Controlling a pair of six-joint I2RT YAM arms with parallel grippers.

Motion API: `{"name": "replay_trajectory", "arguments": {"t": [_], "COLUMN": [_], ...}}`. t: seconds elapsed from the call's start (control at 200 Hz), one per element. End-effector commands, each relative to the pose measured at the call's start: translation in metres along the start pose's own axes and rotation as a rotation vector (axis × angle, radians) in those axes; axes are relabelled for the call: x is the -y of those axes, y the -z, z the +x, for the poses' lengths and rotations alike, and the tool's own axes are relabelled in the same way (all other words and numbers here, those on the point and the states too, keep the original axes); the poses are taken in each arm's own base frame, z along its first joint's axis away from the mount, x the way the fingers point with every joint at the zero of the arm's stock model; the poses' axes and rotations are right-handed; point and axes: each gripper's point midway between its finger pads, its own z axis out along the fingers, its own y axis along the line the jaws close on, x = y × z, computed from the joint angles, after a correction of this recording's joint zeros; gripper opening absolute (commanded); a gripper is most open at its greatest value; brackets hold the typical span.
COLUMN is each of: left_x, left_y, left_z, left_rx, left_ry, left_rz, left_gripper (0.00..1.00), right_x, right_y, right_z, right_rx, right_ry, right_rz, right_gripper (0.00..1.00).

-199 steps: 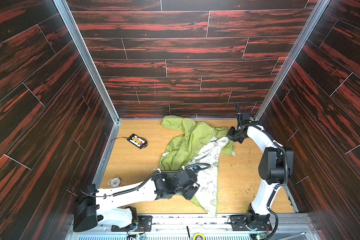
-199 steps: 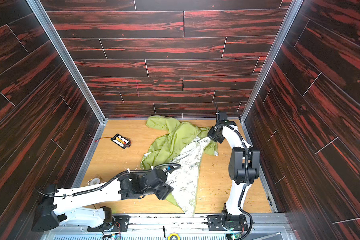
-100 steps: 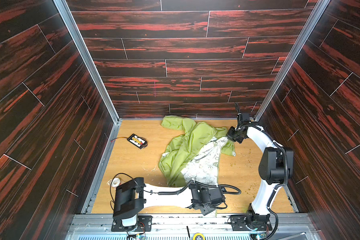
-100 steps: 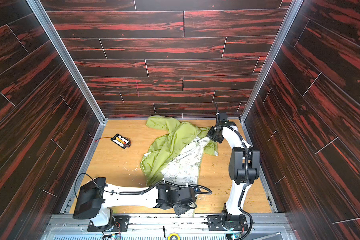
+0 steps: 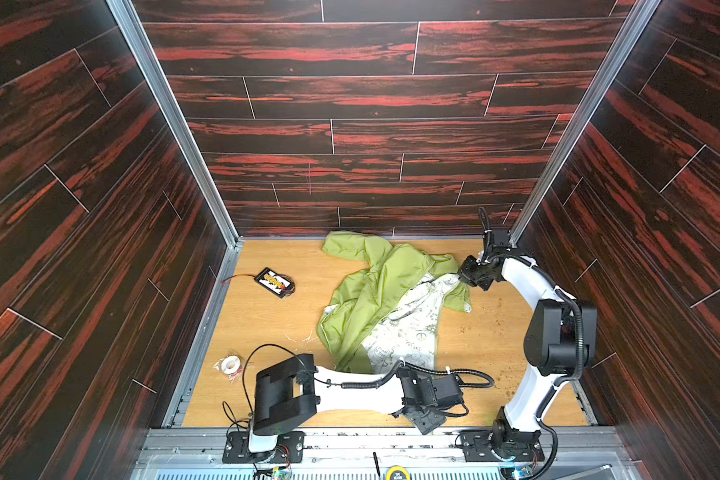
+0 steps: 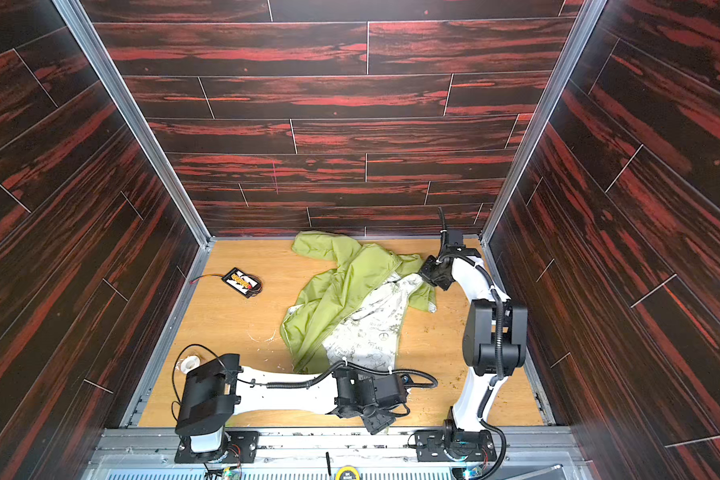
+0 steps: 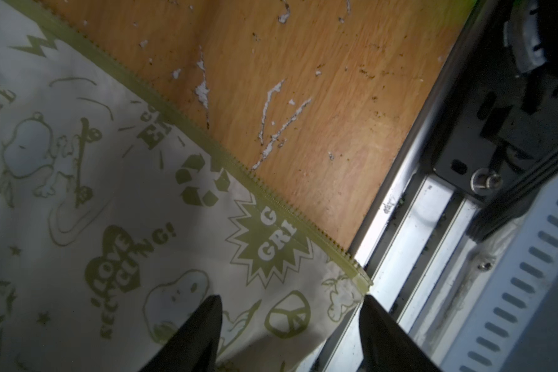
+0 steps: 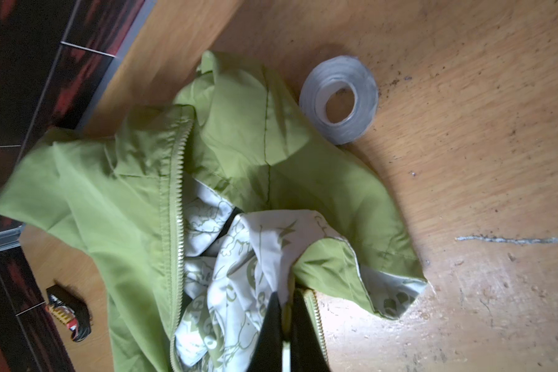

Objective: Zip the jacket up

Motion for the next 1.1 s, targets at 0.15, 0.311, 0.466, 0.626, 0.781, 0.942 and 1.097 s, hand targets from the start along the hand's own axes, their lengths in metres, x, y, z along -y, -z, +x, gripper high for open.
{"name": "replay_trajectory", "arguments": {"t": [0.15, 0.311, 0.466, 0.626, 0.781, 0.942, 1.097], "left_x": [0.002, -0.002, -0.001, -0.006, -0.007, -0.011, -0.017], "left_y": [-0.010, -0.020, -0.027, -0.041, -0.053, -0.058, -0.050], "left_z": [-0.004, -0.003, -0.001, 0.009, 0.021, 0.031, 0.027], "left_rx": [0.013, 0.004, -0.005, -0.048, -0.098, -0.123, -0.087], "left_ry": [0.095, 0.124, 0.134, 0.129, 0.136, 0.145, 0.167], "left_rz": [0.010, -0.016, -0.019, -0.048, -0.051, -0.063, -0.043], "left_gripper": [0.71, 0.71, 0.71, 0.70, 0.65, 0.42, 0.22], "right_x": [-0.009, -0.007, -0.006, -0.008, -0.009, -0.007, -0.004], "right_y": [0.023, 0.024, 0.028, 0.034, 0.038, 0.038, 0.040], "right_z": [0.004, 0.007, 0.011, 0.009, 0.006, 0.007, 0.004], "right_rx": [0.016, 0.016, 0.020, 0.031, 0.039, 0.039, 0.042], "right_ry": [0.008, 0.007, -0.002, -0.001, 0.001, 0.000, -0.003], "right_rz": [-0.059, -0.063, -0.071, -0.073, -0.074, -0.076, -0.077], "right_gripper": [0.00, 0.00, 0.00, 0.00, 0.00, 0.00, 0.00]}}
